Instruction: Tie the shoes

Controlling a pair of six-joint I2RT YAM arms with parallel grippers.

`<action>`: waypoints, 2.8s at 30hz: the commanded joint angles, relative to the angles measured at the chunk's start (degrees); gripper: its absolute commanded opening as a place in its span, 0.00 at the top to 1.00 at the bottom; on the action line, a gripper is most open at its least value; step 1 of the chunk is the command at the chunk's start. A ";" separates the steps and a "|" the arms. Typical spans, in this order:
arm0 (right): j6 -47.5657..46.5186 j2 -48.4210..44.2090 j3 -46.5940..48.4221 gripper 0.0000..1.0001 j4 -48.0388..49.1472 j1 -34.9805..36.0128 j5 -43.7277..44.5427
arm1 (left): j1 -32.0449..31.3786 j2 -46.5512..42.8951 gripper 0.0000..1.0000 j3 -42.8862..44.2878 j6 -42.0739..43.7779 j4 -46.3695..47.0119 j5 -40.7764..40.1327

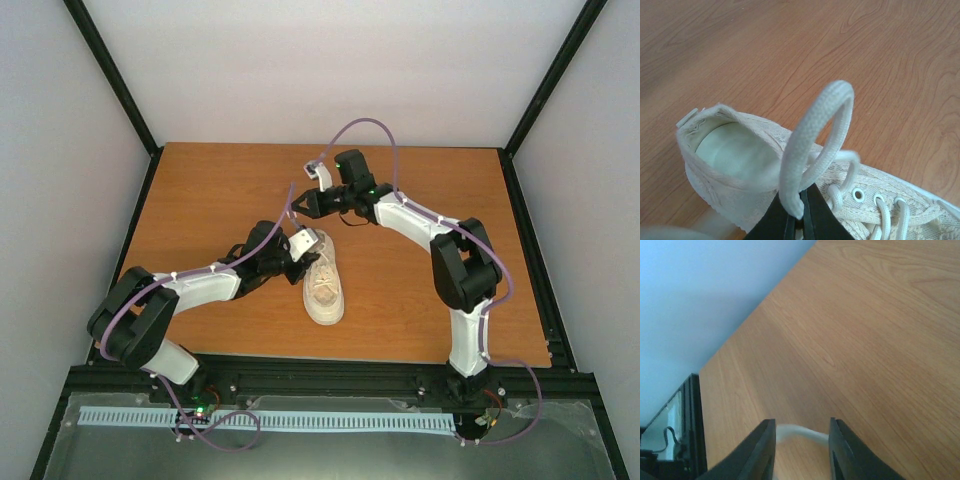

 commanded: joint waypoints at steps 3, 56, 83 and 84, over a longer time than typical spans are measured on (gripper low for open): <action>-6.58 -3.44 0.41 0.61 -6.60 1.79 3.61 | -0.44 -1.17 0.99 0.16 0.86 2.50 1.07; 18.04 -32.27 -46.29 0.97 26.78 9.59 33.21 | 1.58 -0.40 0.56 9.66 14.11 -17.52 13.02; 14.41 -28.34 -44.05 0.97 24.37 9.50 28.97 | 11.52 26.17 0.42 34.26 57.19 -37.92 -1.62; 14.34 -28.34 -44.01 0.97 24.18 9.50 29.09 | 11.52 26.07 0.58 34.15 56.60 -38.09 -1.42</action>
